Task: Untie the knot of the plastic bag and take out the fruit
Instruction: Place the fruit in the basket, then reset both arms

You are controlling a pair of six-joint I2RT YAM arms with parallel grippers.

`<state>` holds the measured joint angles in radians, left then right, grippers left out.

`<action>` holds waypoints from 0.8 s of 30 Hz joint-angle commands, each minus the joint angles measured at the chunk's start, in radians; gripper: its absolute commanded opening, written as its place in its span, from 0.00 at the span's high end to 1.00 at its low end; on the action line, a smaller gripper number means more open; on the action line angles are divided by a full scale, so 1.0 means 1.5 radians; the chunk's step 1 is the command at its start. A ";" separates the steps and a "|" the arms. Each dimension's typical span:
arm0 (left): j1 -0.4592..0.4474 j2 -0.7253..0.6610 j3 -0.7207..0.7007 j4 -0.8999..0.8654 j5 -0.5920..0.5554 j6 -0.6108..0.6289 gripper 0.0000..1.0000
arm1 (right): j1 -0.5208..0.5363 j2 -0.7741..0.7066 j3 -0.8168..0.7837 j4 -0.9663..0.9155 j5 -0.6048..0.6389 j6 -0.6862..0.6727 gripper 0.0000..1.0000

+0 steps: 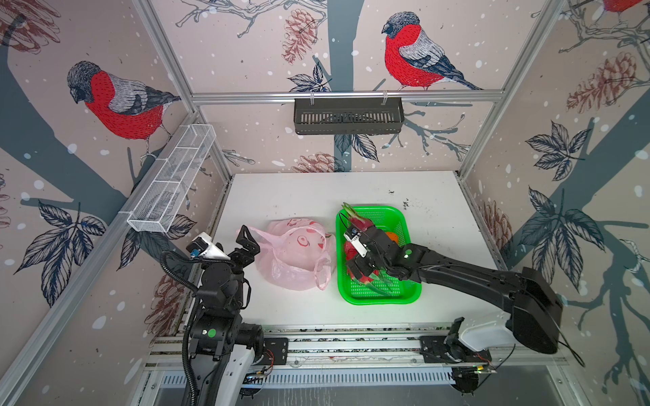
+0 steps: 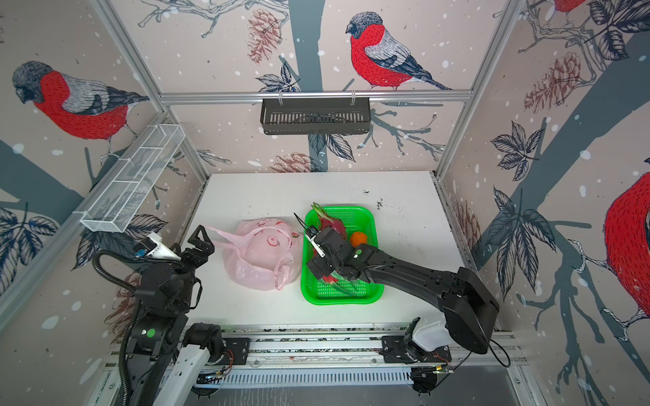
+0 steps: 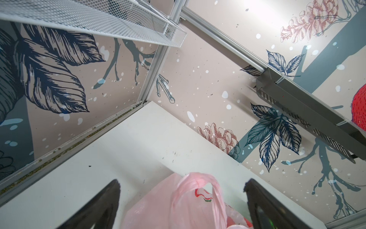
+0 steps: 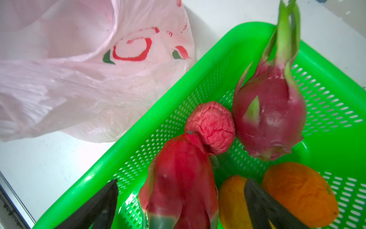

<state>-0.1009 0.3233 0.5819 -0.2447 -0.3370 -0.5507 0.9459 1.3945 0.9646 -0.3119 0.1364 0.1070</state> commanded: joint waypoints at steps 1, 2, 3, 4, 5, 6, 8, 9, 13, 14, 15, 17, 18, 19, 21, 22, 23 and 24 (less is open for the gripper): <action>0.001 0.010 0.015 0.041 0.020 0.008 0.03 | -0.013 -0.033 -0.001 0.024 0.009 0.021 0.01; 0.001 0.020 0.019 0.050 0.025 0.013 0.02 | -0.020 -0.046 -0.004 0.032 0.006 0.028 0.01; 0.001 0.028 0.022 0.059 0.030 0.017 0.03 | -0.027 -0.059 -0.008 0.040 0.005 0.033 0.01; 0.001 0.040 0.026 0.069 0.035 0.021 0.03 | -0.037 -0.075 -0.013 0.050 0.004 0.041 0.01; 0.001 0.054 0.028 0.080 0.040 0.025 0.02 | -0.049 -0.090 -0.018 0.062 0.003 0.049 0.01; 0.000 0.068 0.031 0.092 0.043 0.028 0.03 | -0.062 -0.110 -0.026 0.073 0.002 0.058 0.01; 0.001 0.104 0.038 0.118 0.056 0.039 0.03 | -0.100 -0.145 -0.043 0.100 0.000 0.085 0.01; 0.001 0.122 0.042 0.129 0.060 0.046 0.03 | -0.118 -0.163 -0.052 0.110 -0.002 0.094 0.01; 0.002 0.221 0.072 0.165 0.075 0.077 0.03 | -0.215 -0.230 -0.099 0.161 -0.011 0.134 0.01; 0.003 0.246 0.078 0.174 0.078 0.085 0.03 | -0.245 -0.244 -0.113 0.173 -0.017 0.146 0.01; 0.004 0.264 0.079 0.184 0.081 0.089 0.03 | -0.271 -0.254 -0.125 0.182 -0.022 0.156 0.01; 0.007 0.297 0.072 0.220 0.081 0.101 0.03 | -0.331 -0.276 -0.153 0.202 -0.026 0.176 0.01; 0.011 0.309 0.067 0.234 0.078 0.105 0.03 | -0.354 -0.284 -0.166 0.213 -0.024 0.182 0.01; 0.016 0.321 0.061 0.250 0.076 0.107 0.03 | -0.381 -0.293 -0.181 0.224 -0.023 0.187 0.01; 0.028 0.340 0.050 0.277 0.074 0.115 0.03 | -0.432 -0.304 -0.206 0.246 -0.025 0.195 0.01; 0.033 0.352 0.045 0.288 0.071 0.118 0.03 | -0.460 -0.307 -0.215 0.254 -0.033 0.201 0.01; 0.036 0.364 0.042 0.298 0.060 0.123 0.03 | -0.489 -0.307 -0.223 0.259 -0.046 0.207 0.01; 0.037 0.377 0.040 0.305 0.054 0.127 0.03 | -0.514 -0.305 -0.229 0.264 -0.059 0.212 0.01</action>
<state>-0.0536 0.8619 0.6495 0.0952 -0.2230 -0.3931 0.2379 0.9401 0.6407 0.0036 0.0891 0.3737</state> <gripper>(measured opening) 0.974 0.993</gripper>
